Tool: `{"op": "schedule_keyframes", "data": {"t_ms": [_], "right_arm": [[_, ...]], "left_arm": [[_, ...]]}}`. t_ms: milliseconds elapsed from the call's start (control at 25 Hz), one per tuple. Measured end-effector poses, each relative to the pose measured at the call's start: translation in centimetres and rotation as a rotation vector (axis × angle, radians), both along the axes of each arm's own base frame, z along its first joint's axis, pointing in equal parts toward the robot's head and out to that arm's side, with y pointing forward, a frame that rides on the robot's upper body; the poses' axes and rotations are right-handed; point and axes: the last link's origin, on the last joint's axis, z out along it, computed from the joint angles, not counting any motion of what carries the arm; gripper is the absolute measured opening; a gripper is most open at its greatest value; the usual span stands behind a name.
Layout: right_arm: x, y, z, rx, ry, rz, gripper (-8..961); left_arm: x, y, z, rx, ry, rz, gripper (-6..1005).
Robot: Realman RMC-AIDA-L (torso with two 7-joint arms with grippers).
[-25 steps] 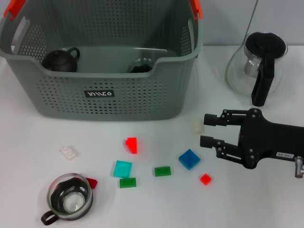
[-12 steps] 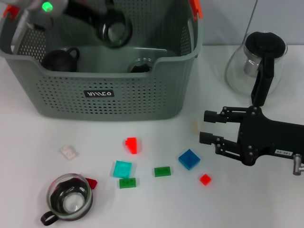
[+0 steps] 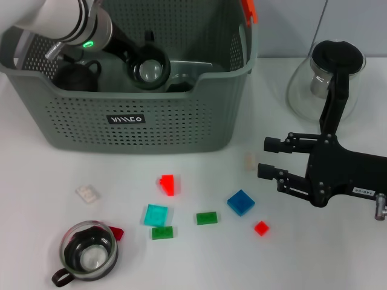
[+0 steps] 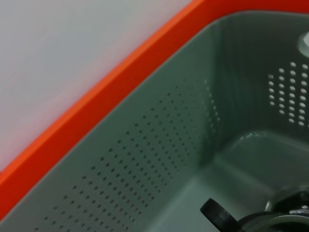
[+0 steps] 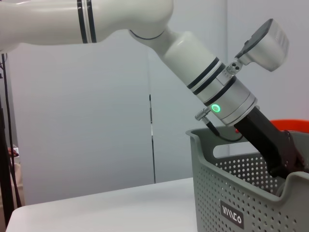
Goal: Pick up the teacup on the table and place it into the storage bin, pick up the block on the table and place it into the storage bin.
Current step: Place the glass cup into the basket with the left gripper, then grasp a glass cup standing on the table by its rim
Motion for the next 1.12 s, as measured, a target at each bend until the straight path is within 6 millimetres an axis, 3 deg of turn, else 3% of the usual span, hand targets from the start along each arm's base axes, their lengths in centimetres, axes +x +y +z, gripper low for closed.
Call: {"op": "schedule_keyframes", "data": {"t_ms": [360,480,600,680,800,920,1120], "right_arm": [[0.0,0.1,0.0,0.001,-0.001,0.001,491],[-0.1,0.1,0.0,0.001,-0.001,0.002,491],[-0.1,0.1,0.0,0.000,0.000,0.002,492],[-0.1,0.0,0.1,0.000,0.004,0.003,493],[-0.1,-0.1,0.1,-0.001,0.008,0.004,492],[-0.1,-0.1,0.1,0.000,0.009,0.002,490],[0.0,-0.2,-0.1,-0.007,0.013,-0.003,493]], "left_arm": [[-0.6,-0.2,-1.8,-0.079,0.069,0.015,140],[-0.1,0.1,-1.0,-0.038,0.029,0.013,149],[0.8,0.2,1.3,0.052,-0.087,0.014,166],[1.5,-0.2,3.9,0.119,-0.227,0.015,201],[1.4,-1.1,6.3,0.125,-0.404,0.037,286],[-0.2,-2.9,9.3,0.050,-0.748,0.043,372],[-1.6,-7.8,13.6,-0.185,-1.372,-0.281,567]]}}
